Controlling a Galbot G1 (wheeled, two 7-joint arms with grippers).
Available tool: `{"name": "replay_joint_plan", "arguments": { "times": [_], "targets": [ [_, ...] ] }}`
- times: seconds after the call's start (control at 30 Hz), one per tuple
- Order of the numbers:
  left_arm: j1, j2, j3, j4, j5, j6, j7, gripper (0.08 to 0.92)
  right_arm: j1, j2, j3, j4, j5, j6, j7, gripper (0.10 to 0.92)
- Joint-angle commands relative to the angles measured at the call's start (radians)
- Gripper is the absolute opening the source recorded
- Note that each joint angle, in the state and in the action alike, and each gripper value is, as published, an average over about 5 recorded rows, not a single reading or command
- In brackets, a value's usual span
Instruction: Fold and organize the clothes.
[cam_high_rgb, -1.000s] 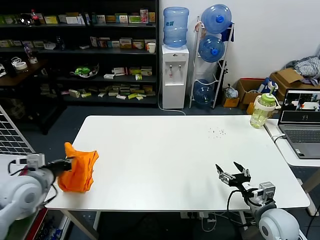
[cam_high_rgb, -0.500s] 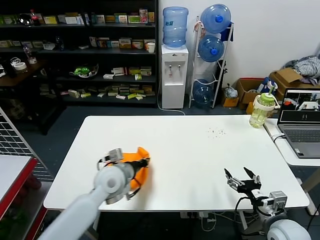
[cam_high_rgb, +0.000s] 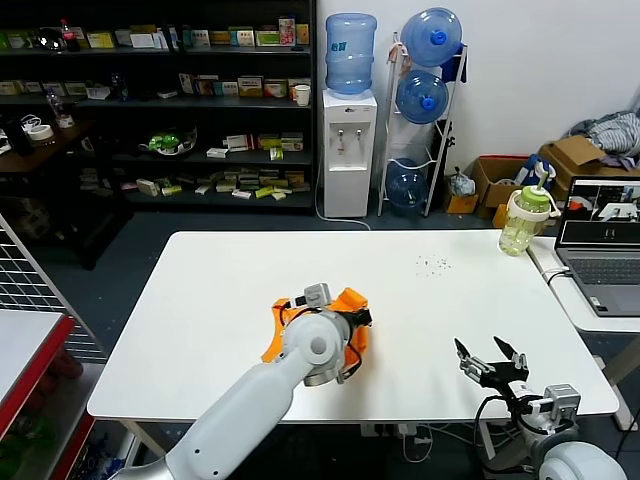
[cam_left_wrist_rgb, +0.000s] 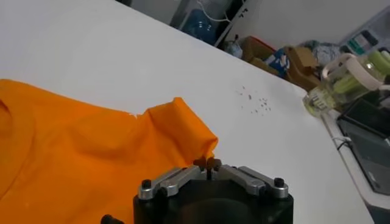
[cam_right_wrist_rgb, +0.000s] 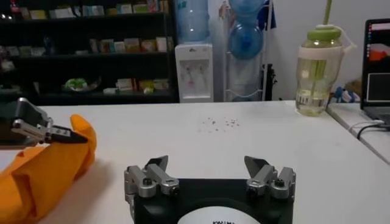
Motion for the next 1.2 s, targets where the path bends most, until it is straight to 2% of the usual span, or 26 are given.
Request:
{"name": "replay_joint_plan", "arguments": {
  "times": [0.03, 0.17, 0.27, 0.33, 0.4, 0.47, 0.57, 0.7, 0.83, 0.97, 1.2],
  "targets": [
    [-0.041, -0.115, 0.046, 0.082, 0.083, -0.022, 0.011, 0.092, -0.009, 0.0, 0.017, 0.005, 0.016, 0.014, -0.021, 0.823],
    [0.015, -0.088, 0.004, -0.003, 0.099, -0.045, 0.054, 0.129, 0.0, -0.008, 0.024, 0.003, 0.034, 0.041, -0.059, 0.823],
    [0.108, -0.016, -0.061, -0.14, 0.153, -0.052, 0.145, 0.21, 0.016, -0.01, 0.029, -0.012, 0.015, 0.066, -0.086, 0.823],
    [0.204, 0.068, -0.137, -0.243, 0.248, -0.073, 0.266, 0.271, 0.026, -0.004, 0.038, -0.027, -0.003, 0.092, -0.106, 0.823],
    [0.328, 0.16, -0.245, -0.318, 0.391, -0.126, 0.425, 0.323, 0.03, 0.009, 0.052, -0.038, -0.018, 0.121, -0.126, 0.823],
    [0.474, 0.234, -0.379, -0.336, 0.563, -0.253, 0.608, 0.384, 0.029, 0.027, 0.069, -0.051, -0.058, 0.157, -0.146, 0.823],
    [0.674, 0.273, -0.592, -0.29, 0.771, -0.474, 0.83, 0.47, 0.023, 0.066, 0.1, -0.074, -0.154, 0.219, -0.18, 0.823],
    [0.861, 0.246, -0.797, -0.256, 0.855, -0.627, 0.957, 0.583, 0.012, 0.124, 0.132, -0.083, -0.165, 0.262, -0.205, 0.823],
    [0.984, 0.193, -0.862, -0.266, 0.95, -0.759, 1.047, 0.704, 0.008, 0.169, 0.143, -0.109, -0.195, 0.308, -0.222, 0.823],
    [1.03, 0.134, -0.867, -0.28, 1.004, -0.842, 1.095, 0.797, -0.009, 0.195, 0.142, -0.139, -0.24, 0.383, -0.243, 0.823],
    [1.017, 0.02, -0.865, -0.265, 1.035, -0.914, 1.118, 0.822, -0.052, 0.254, 0.144, -0.168, -0.344, 0.513, -0.277, 0.823]
  ]
}}
